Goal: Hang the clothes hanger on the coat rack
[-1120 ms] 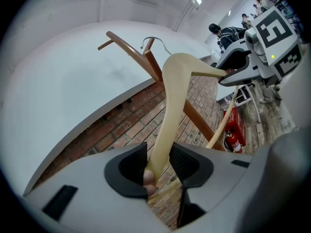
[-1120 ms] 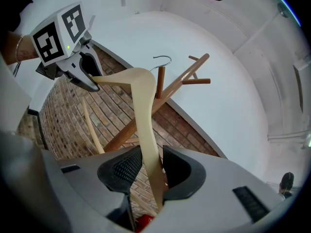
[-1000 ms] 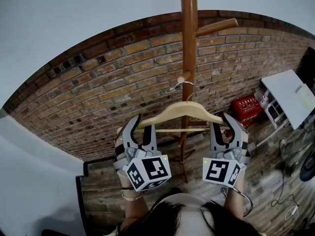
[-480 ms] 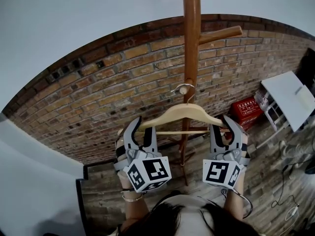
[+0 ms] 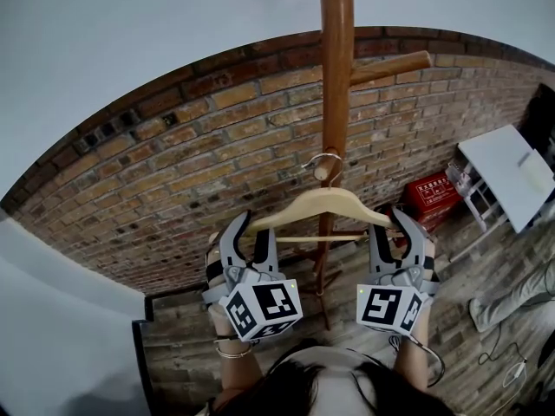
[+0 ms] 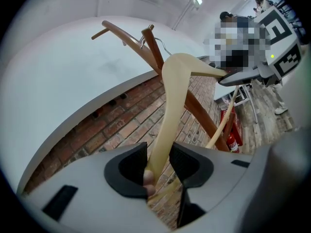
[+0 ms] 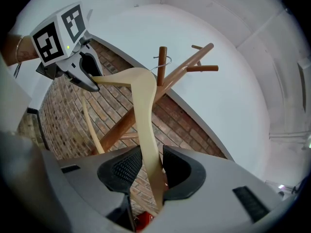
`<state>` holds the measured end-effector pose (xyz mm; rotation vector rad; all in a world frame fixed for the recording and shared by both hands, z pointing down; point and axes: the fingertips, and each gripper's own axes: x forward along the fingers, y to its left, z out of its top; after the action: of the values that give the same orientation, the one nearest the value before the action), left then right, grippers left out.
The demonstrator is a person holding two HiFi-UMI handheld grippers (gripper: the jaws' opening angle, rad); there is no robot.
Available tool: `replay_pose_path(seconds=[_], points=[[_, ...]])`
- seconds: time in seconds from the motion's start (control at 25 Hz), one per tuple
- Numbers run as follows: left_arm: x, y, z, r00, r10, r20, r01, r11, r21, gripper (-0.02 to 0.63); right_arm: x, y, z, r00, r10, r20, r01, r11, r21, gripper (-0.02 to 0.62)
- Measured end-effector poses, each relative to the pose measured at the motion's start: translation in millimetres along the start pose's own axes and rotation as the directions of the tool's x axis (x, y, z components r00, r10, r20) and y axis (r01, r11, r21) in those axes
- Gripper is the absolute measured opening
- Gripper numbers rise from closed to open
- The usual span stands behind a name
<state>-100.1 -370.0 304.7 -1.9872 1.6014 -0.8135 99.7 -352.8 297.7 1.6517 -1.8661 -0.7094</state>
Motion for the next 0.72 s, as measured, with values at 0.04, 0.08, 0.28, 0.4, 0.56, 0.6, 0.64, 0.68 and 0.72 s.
replay_pose_path(seconds=[0.04, 0.08, 0.28, 0.4, 0.56, 0.6, 0.64, 0.68, 0.72], points=[[1, -1, 0, 1.0, -0.002, 0.0, 0.002, 1.0, 0.001, 0.143, 0, 0, -1, 1.0, 0.0, -0.003, 0.0, 1.0, 0.0, 0.143], [2, -3, -2, 1.0, -0.007, 0.001, 0.007, 1.0, 0.01, 0.143, 1, 0, -2, 1.0, 0.0, -0.005, 0.0, 1.0, 0.001, 0.143], [8, -8, -7, 1.0, -0.021, -0.009, 0.021, 1.0, 0.017, 0.143, 5, 3, -8, 1.0, 0.004, -0.017, -0.004, 1.0, 0.005, 0.143], [10, -10, -9, 1.0, -0.026, -0.016, 0.026, 1.0, 0.004, 0.143, 7, 7, -11, 1.0, 0.008, -0.022, -0.007, 1.0, 0.007, 0.143], [14, -11, -13, 0.999, -0.036, -0.02, 0.036, 0.999, 0.003, 0.143, 11, 12, -13, 0.999, 0.015, -0.034, -0.015, 1.0, 0.005, 0.143], [15, -11, -14, 0.999, -0.039, -0.021, 0.039, 0.999, 0.003, 0.143, 12, 11, -13, 0.999, 0.014, -0.036, -0.014, 1.0, 0.005, 0.143], [17, -11, -14, 0.999, -0.042, -0.022, 0.042, 0.999, 0.003, 0.143, 13, 11, -14, 0.999, 0.014, -0.038, -0.013, 1.0, 0.005, 0.143], [19, -12, -15, 0.999, -0.045, -0.023, 0.045, 0.999, 0.004, 0.143, 15, 12, -14, 0.999, 0.014, -0.041, -0.014, 1.0, 0.006, 0.143], [21, -12, -15, 0.999, -0.048, -0.025, 0.049, 0.999, 0.004, 0.143, 16, 12, -15, 0.999, 0.015, -0.043, -0.015, 1.0, 0.007, 0.143]])
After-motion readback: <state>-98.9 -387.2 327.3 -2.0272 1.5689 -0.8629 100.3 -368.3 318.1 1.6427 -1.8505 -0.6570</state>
